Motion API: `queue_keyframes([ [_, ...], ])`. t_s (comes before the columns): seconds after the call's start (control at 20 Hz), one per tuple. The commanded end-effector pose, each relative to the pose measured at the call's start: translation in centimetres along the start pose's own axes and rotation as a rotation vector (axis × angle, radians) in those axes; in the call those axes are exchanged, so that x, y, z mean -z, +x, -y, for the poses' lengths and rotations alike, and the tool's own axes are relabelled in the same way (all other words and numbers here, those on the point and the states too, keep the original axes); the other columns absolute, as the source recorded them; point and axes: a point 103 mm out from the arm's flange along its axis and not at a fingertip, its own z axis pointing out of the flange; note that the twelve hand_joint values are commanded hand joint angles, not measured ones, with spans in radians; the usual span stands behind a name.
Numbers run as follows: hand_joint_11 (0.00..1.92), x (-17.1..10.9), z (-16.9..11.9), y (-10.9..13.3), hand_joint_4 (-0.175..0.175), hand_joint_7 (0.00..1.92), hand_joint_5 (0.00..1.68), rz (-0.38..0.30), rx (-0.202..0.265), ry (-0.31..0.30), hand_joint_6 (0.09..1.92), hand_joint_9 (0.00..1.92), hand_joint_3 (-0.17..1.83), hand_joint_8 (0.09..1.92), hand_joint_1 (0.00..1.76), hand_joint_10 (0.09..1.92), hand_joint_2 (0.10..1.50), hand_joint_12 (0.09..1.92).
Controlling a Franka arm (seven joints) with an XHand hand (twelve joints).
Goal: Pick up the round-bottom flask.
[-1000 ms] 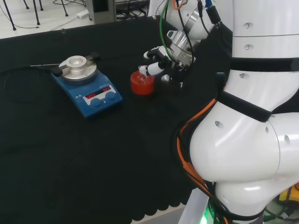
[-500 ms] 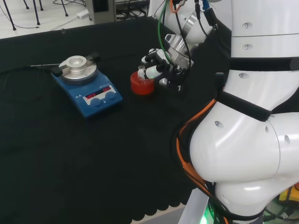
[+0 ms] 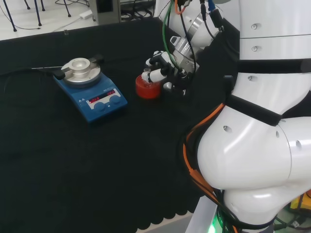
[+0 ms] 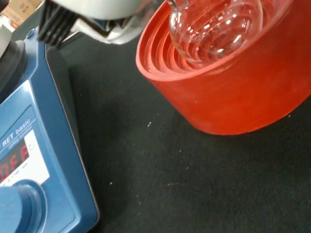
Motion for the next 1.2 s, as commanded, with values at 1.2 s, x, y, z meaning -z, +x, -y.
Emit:
queue_keyframes([
  [1.2, 0.00, -0.7, -0.6, -0.5, 0.026, 0.10, 0.59, 0.006, -0.014, -0.016, 0.54, 0.35, 0.70, 0.43, 0.95, 0.59, 0.56, 1.33],
])
